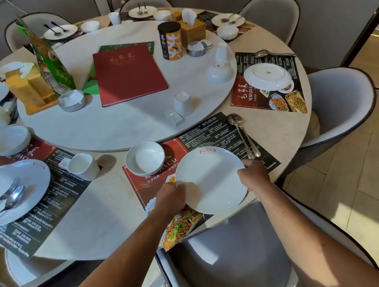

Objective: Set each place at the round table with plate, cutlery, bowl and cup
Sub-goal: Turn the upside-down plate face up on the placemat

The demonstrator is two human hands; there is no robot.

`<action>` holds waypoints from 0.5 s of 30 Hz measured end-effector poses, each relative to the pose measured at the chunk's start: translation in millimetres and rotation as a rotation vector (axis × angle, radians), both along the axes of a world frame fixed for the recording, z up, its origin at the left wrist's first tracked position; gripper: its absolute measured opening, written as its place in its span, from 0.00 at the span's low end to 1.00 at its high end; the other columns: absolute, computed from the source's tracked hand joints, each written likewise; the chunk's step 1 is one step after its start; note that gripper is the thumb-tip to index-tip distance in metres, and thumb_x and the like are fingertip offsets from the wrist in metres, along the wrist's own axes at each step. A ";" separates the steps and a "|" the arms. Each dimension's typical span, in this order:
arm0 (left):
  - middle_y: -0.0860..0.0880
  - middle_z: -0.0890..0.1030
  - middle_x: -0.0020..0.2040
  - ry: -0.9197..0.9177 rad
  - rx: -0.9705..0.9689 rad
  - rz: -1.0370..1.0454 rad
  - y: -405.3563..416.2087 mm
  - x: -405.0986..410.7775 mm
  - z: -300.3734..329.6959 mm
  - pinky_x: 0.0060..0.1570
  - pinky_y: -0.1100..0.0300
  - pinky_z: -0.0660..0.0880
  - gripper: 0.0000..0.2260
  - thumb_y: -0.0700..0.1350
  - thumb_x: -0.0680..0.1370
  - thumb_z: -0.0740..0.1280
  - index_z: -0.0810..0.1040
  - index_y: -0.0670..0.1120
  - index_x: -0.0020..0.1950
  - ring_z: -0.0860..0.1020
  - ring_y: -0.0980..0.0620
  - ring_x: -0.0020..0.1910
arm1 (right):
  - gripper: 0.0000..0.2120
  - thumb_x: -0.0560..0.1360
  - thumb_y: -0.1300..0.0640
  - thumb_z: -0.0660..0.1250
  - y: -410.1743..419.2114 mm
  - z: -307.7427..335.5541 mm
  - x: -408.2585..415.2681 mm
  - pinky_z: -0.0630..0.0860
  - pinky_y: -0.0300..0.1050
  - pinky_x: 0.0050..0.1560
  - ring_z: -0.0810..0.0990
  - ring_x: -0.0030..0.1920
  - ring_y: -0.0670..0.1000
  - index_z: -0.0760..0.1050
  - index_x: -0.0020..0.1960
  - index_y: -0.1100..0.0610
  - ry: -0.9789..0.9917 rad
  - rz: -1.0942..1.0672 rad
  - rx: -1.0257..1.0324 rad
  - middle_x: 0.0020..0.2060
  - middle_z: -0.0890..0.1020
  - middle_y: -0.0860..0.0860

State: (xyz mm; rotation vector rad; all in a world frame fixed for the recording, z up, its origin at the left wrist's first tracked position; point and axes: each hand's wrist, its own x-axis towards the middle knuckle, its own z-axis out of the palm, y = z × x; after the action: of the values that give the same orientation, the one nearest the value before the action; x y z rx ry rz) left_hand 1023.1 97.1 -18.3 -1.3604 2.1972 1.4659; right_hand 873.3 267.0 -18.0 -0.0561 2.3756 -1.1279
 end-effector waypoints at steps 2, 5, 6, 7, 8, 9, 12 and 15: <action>0.41 0.82 0.47 -0.040 -0.046 -0.019 -3.3 -1.4 -2.7 0.46 0.46 0.84 0.12 0.49 0.84 0.57 0.72 0.40 0.53 0.84 0.41 0.45 | 0.17 0.70 0.69 0.58 -2.9 0.4 -4.7 0.75 0.42 0.40 0.79 0.46 0.57 0.82 0.51 0.59 0.042 0.032 0.062 0.43 0.81 0.54; 0.40 0.84 0.46 -0.089 -0.074 -0.060 -8.1 -2.1 -5.1 0.46 0.47 0.84 0.14 0.51 0.84 0.57 0.73 0.40 0.51 0.85 0.42 0.42 | 0.18 0.70 0.70 0.58 -5.7 0.6 -7.0 0.74 0.42 0.44 0.78 0.46 0.56 0.82 0.51 0.58 0.059 0.055 0.094 0.45 0.81 0.55; 0.41 0.84 0.45 -0.106 -0.069 -0.066 -8.6 -1.8 -4.8 0.45 0.48 0.84 0.14 0.51 0.84 0.57 0.72 0.41 0.49 0.86 0.42 0.40 | 0.19 0.70 0.70 0.58 -5.3 0.3 -6.6 0.74 0.42 0.45 0.77 0.47 0.56 0.82 0.52 0.57 0.062 0.060 0.094 0.45 0.80 0.55; 0.41 0.84 0.43 -0.119 -0.070 -0.072 -9.5 -1.8 -4.6 0.43 0.49 0.85 0.14 0.51 0.84 0.57 0.72 0.41 0.47 0.86 0.43 0.38 | 0.20 0.70 0.70 0.58 -5.2 -0.1 -6.4 0.73 0.42 0.45 0.77 0.47 0.56 0.82 0.53 0.58 0.067 0.067 0.091 0.46 0.81 0.55; 0.41 0.84 0.41 -0.131 -0.074 -0.076 -10.4 -1.5 -5.1 0.41 0.52 0.85 0.15 0.51 0.84 0.57 0.73 0.41 0.46 0.86 0.44 0.35 | 0.20 0.70 0.70 0.58 -4.9 -0.9 -5.7 0.73 0.42 0.46 0.77 0.47 0.56 0.82 0.55 0.58 0.074 0.078 0.086 0.47 0.81 0.55; 0.42 0.84 0.40 -0.149 -0.079 -0.077 -10.6 -0.9 -4.8 0.38 0.54 0.84 0.15 0.52 0.84 0.58 0.73 0.42 0.46 0.85 0.46 0.33 | 0.20 0.71 0.70 0.58 -3.9 -1.5 -4.3 0.73 0.41 0.45 0.77 0.47 0.56 0.82 0.55 0.58 0.079 0.089 0.082 0.47 0.81 0.55; 0.43 0.84 0.38 -0.192 -0.102 -0.098 -10.0 0.7 -4.4 0.37 0.55 0.84 0.15 0.53 0.83 0.59 0.73 0.43 0.47 0.83 0.48 0.29 | 0.20 0.70 0.71 0.57 -0.1 -4.1 1.0 0.69 0.39 0.38 0.78 0.47 0.58 0.81 0.53 0.56 0.091 0.119 0.044 0.45 0.82 0.54; 0.44 0.84 0.39 -0.186 -0.156 -0.098 -10.7 2.2 -6.1 0.35 0.56 0.83 0.14 0.53 0.82 0.59 0.74 0.42 0.52 0.84 0.50 0.29 | 0.19 0.68 0.70 0.58 4.9 -8.8 8.2 0.68 0.38 0.34 0.78 0.46 0.58 0.80 0.50 0.55 0.128 0.073 0.026 0.47 0.82 0.54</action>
State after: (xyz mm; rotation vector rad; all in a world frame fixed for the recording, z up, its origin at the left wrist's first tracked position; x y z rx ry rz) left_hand 1025.3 86.3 -24.4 -1.3524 2.2612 1.1076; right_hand 881.4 271.9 -26.8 -0.2101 2.4789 -1.0891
